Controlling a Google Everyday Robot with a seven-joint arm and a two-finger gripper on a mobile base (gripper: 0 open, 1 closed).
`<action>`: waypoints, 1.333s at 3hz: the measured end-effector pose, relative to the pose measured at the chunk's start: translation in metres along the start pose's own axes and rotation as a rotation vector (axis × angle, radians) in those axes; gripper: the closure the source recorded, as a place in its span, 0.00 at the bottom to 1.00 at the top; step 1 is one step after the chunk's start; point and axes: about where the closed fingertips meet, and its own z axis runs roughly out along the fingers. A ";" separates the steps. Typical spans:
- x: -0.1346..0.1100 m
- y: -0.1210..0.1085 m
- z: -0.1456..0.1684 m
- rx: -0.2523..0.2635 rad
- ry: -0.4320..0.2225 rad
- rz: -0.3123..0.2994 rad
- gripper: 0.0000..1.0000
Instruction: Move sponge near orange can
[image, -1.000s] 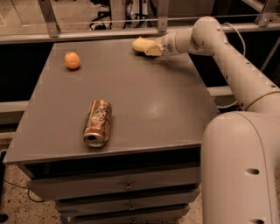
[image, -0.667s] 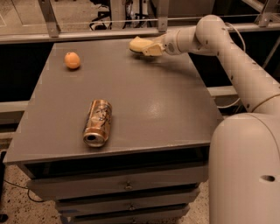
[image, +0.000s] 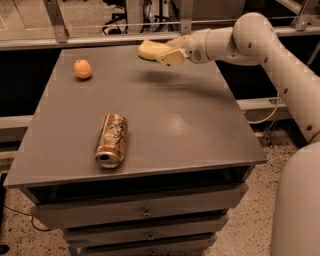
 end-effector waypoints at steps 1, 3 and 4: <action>-0.010 0.046 -0.012 -0.100 -0.006 -0.034 1.00; 0.016 0.104 -0.036 -0.226 0.069 -0.080 1.00; 0.029 0.124 -0.043 -0.262 0.103 -0.099 1.00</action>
Offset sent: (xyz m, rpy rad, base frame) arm -0.1281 0.0170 -0.0197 -0.1042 0.0537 0.2720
